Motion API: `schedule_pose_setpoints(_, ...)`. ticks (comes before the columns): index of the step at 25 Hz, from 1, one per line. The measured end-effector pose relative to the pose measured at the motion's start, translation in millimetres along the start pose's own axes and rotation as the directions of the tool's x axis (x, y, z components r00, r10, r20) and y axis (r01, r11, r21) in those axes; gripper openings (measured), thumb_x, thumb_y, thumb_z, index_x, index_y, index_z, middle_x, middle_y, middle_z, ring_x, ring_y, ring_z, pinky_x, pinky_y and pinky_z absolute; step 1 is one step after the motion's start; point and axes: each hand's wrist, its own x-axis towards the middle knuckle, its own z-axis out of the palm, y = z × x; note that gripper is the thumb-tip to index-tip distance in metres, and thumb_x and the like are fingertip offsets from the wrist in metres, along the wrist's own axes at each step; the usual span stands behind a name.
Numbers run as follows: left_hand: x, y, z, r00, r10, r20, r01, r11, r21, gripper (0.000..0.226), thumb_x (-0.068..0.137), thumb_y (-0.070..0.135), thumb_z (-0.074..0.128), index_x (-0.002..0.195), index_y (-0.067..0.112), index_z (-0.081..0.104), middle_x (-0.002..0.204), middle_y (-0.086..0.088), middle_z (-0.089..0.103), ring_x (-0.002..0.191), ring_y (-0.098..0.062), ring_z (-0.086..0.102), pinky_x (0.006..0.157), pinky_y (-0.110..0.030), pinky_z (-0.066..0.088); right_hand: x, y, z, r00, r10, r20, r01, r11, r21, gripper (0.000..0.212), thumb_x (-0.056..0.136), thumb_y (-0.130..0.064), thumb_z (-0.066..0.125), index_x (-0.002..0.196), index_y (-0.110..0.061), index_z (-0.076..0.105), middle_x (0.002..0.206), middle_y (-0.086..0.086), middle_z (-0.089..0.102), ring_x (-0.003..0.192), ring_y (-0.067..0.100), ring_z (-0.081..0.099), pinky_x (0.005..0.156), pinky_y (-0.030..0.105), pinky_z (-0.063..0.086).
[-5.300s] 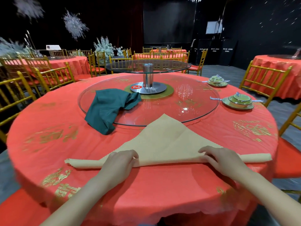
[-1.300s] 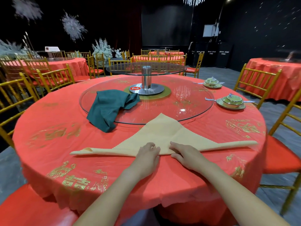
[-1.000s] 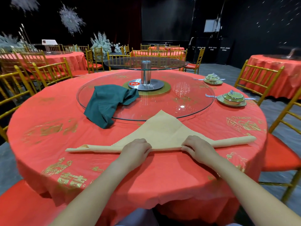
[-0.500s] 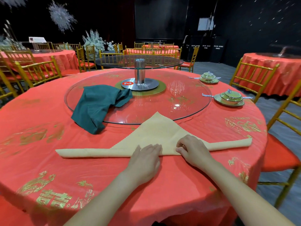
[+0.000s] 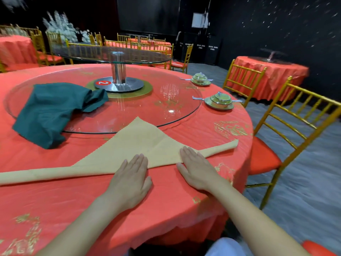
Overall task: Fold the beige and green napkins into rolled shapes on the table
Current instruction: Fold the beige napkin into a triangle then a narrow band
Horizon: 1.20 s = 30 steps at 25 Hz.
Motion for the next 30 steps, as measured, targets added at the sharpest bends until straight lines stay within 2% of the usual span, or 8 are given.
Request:
schedule_pose_setpoints(8,2,-1,0,1.000,-0.005,0.014,0.005,1.000,0.006,0.102,0.060,0.055,-0.016,0.151,0.014,0.003,0.159,-0.002,-0.002,0.146,-0.014,-0.006,0.117,-0.034,0.000,-12,69,-10,0.978,0.206,0.039,-0.206,0.979,-0.015,0.065,0.098,-0.051,0.016,0.151,-0.015,0.000,0.159,0.000,-0.004,0.145,0.011,-0.006,0.118,0.034,0.000)
schedule_pose_setpoints(14,0,-1,0,0.998,0.048,0.026,-0.048,0.999,-0.005,0.087,0.063,0.061,-0.015,0.147,0.038,-0.007,0.158,0.010,-0.006,0.146,-0.022,-0.004,0.117,-0.041,0.005,-15,102,-10,0.947,0.321,0.031,-0.321,0.947,0.002,0.066,0.097,-0.054,0.014,0.151,-0.017,0.001,0.159,-0.002,-0.003,0.145,0.010,-0.004,0.119,0.038,0.000)
schedule_pose_setpoints(21,0,-2,2,0.998,0.047,0.043,-0.046,0.999,-0.007,0.085,0.064,0.061,-0.016,0.146,0.040,-0.007,0.157,0.012,-0.005,0.146,-0.022,-0.005,0.117,-0.041,0.004,-14,117,-9,0.910,0.414,0.032,-0.414,0.910,0.012,0.070,0.095,-0.057,0.012,0.151,-0.016,-0.001,0.159,-0.001,-0.005,0.145,0.012,-0.005,0.119,0.039,0.000)
schedule_pose_setpoints(25,0,-1,0,0.998,0.043,0.047,-0.043,0.999,0.002,0.085,0.064,0.060,-0.016,0.147,0.040,-0.005,0.157,0.012,-0.005,0.146,-0.022,-0.005,0.117,-0.042,0.004,-14,114,-13,0.899,0.438,0.027,-0.438,0.899,-0.006,0.066,0.097,-0.051,0.011,0.150,-0.014,-0.001,0.159,0.001,-0.004,0.146,0.013,-0.005,0.118,0.039,-0.002)
schedule_pose_setpoints(27,0,0,-1,0.998,0.038,0.049,-0.038,0.999,0.000,0.086,0.064,0.059,-0.016,0.147,0.040,-0.004,0.158,0.012,-0.005,0.146,-0.022,-0.006,0.117,-0.042,0.004,-16,102,-17,0.894,0.447,-0.035,-0.448,0.894,-0.025,0.065,0.098,-0.048,0.012,0.150,-0.012,-0.003,0.159,0.003,-0.006,0.145,0.014,-0.007,0.118,0.038,-0.005)
schedule_pose_setpoints(28,0,1,-1,0.998,0.035,0.052,-0.035,0.999,-0.001,0.087,0.064,0.059,-0.016,0.147,0.040,-0.004,0.158,0.012,-0.005,0.146,-0.022,-0.006,0.117,-0.042,0.004,-16,91,-18,0.901,0.424,-0.089,-0.428,0.903,-0.029,0.065,0.098,-0.046,0.013,0.150,-0.011,-0.004,0.158,0.005,-0.008,0.145,0.015,-0.009,0.118,0.038,-0.006)
schedule_pose_setpoints(30,0,2,-1,0.998,0.038,0.052,-0.040,0.999,0.021,0.087,0.063,0.058,-0.017,0.147,0.040,-0.004,0.158,0.011,-0.006,0.146,-0.022,-0.006,0.116,-0.042,0.004,-16,54,-17,0.944,0.282,-0.172,-0.288,0.958,-0.011,0.064,0.098,-0.039,0.019,0.149,-0.009,-0.005,0.158,0.007,-0.012,0.145,0.017,-0.013,0.116,0.036,-0.009)
